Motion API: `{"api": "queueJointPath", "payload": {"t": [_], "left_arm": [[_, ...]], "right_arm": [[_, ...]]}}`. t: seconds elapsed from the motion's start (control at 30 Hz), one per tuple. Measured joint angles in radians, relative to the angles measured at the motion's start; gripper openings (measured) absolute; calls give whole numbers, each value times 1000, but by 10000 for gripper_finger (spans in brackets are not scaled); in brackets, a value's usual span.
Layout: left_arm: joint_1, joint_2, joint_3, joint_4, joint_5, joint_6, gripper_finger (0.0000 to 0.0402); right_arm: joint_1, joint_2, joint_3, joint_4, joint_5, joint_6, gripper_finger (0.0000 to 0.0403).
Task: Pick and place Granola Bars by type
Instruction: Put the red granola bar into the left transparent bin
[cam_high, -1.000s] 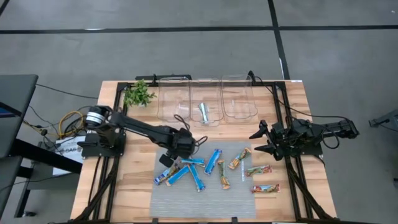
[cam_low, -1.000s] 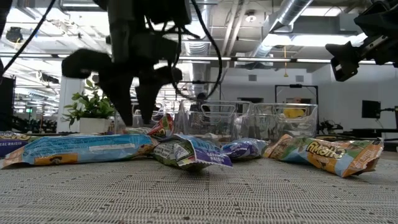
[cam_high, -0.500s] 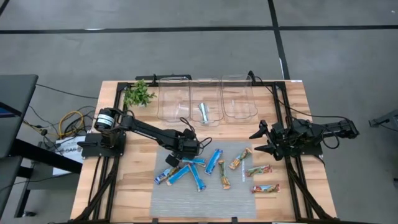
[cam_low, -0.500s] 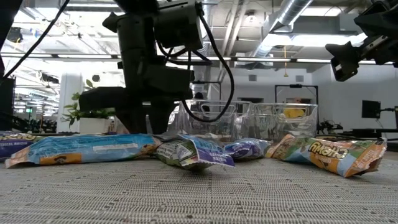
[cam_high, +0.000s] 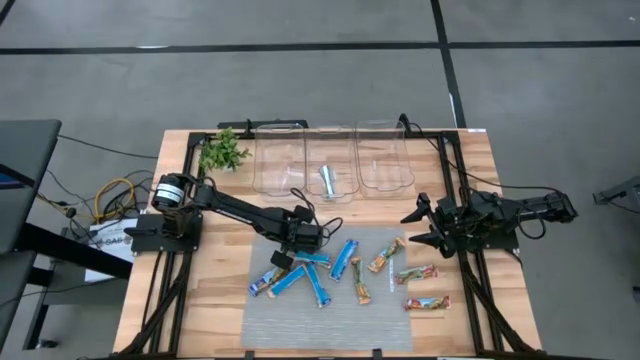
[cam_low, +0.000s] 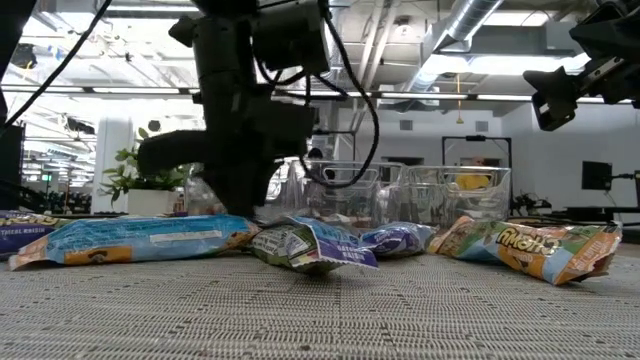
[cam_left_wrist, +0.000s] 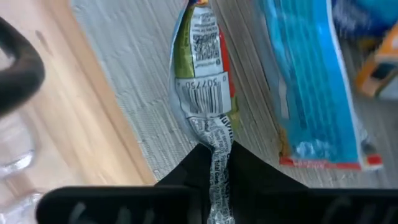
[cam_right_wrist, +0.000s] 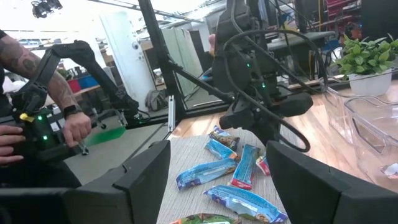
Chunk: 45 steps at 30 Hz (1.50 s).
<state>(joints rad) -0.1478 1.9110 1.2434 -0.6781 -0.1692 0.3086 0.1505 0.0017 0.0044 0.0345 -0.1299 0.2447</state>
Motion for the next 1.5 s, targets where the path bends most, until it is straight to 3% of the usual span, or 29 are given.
{"api": "queueJointPath", "payload": {"t": [0.2,0.43,0.7,0.9,1.23,1.5], "left_arm": [[8,-27,67,48,1,-64,72],[32,-81,158,220,33,-123,68],[39,-80,198,141,26,-91,48],[39,-60,193,47,9,-172,55],[40,37,192,15,120,-307,149],[36,92,191,37,81,-316,206]], "right_arm": [[0,0,0,0,0,0,260],[0,0,0,0,0,0,260],[0,0,0,0,0,0,260],[0,0,0,0,0,0,260],[0,5,0,9,0,0,260],[0,10,0,2,0,0,260]]}}
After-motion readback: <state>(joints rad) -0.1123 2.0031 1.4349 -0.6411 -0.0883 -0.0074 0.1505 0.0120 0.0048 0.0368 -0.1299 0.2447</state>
